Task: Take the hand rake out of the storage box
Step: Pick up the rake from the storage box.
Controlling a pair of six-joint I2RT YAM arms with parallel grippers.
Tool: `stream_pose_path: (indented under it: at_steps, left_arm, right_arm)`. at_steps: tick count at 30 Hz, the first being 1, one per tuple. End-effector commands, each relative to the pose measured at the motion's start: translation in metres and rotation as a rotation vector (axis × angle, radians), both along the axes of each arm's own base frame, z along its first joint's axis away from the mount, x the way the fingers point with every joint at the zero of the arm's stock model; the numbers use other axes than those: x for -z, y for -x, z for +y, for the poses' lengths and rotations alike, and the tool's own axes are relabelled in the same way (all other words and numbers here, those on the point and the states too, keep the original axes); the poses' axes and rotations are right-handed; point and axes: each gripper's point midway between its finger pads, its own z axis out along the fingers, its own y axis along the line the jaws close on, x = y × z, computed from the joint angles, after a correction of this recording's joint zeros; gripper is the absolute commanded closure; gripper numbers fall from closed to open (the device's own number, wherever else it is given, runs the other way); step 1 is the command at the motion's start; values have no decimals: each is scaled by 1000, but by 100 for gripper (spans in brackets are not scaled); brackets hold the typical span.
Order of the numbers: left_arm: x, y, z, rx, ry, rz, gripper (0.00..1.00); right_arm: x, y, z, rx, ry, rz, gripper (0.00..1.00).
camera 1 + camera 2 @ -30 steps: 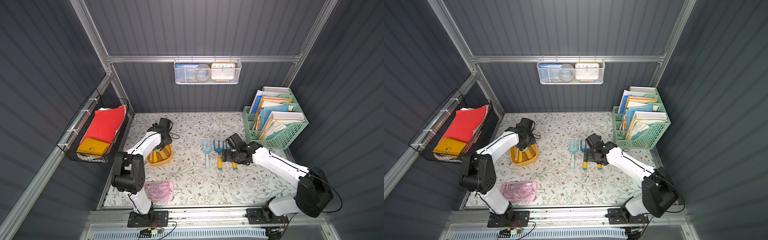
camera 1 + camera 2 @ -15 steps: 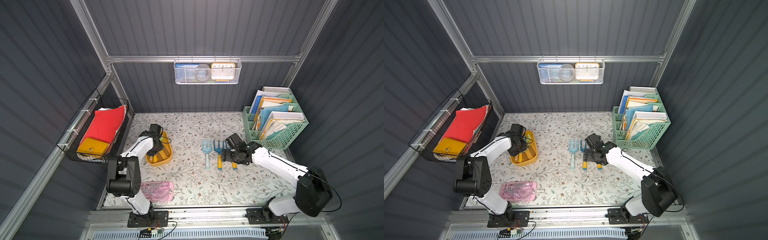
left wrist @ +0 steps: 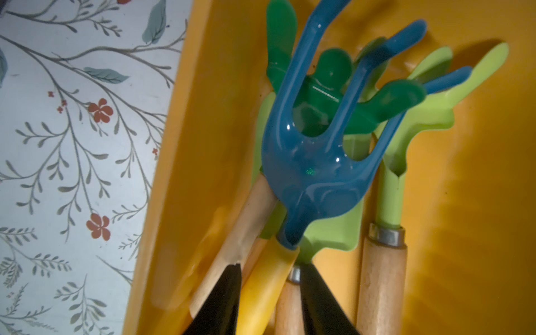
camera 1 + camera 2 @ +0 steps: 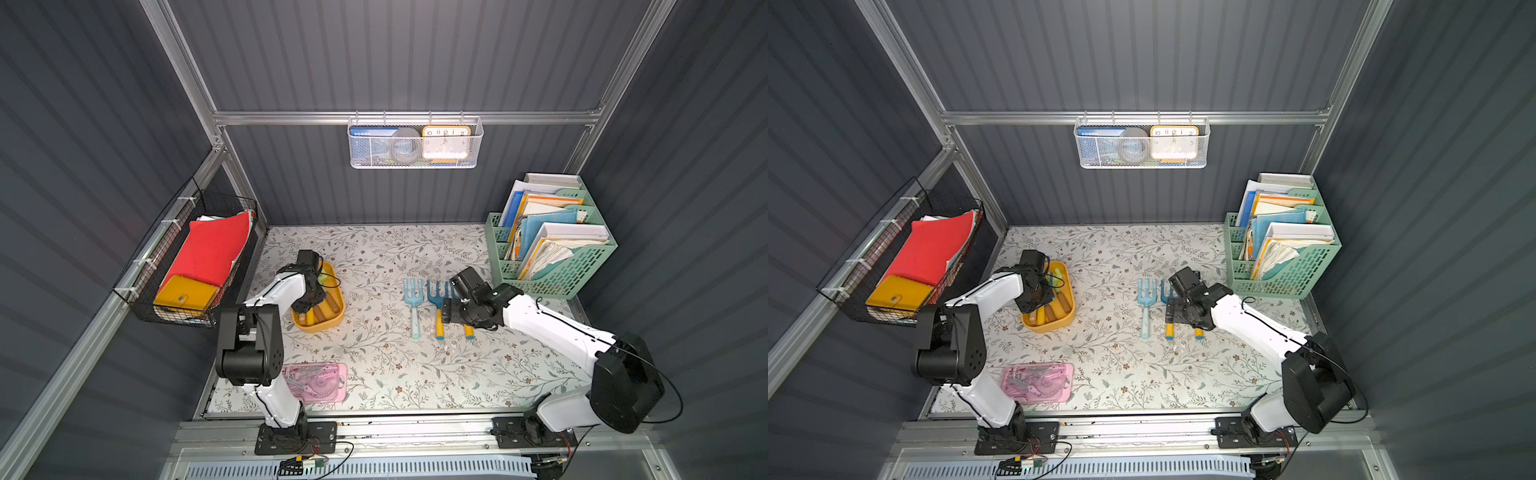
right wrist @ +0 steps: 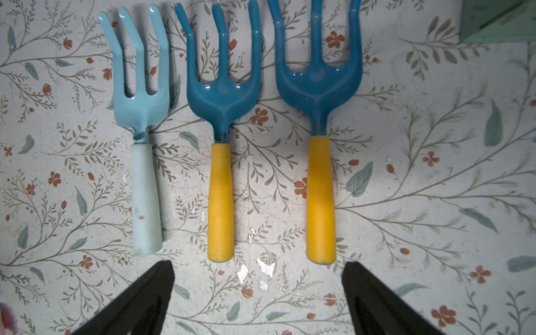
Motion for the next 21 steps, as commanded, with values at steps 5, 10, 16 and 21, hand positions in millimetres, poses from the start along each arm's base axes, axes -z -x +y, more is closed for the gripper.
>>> stream_pose_path:
  at_steps: [5, 10, 16, 21]
  left_arm:
    - [12, -8, -2, 48, -1, 29, 66]
    - [22, -6, 0, 59, -11, 63, 67]
    - [27, -5, -1, 63, -7, 69, 72]
    - [14, -13, -3, 67, 2, 31, 82]
  right_arm:
    - [3, 0, 3, 1, 4, 7, 5]
    - [3, 0, 4, 1, 4, 7, 5]
    - [3, 1, 5, -2, 4, 8, 4]
    - [4, 1, 6, -4, 5, 9, 4]
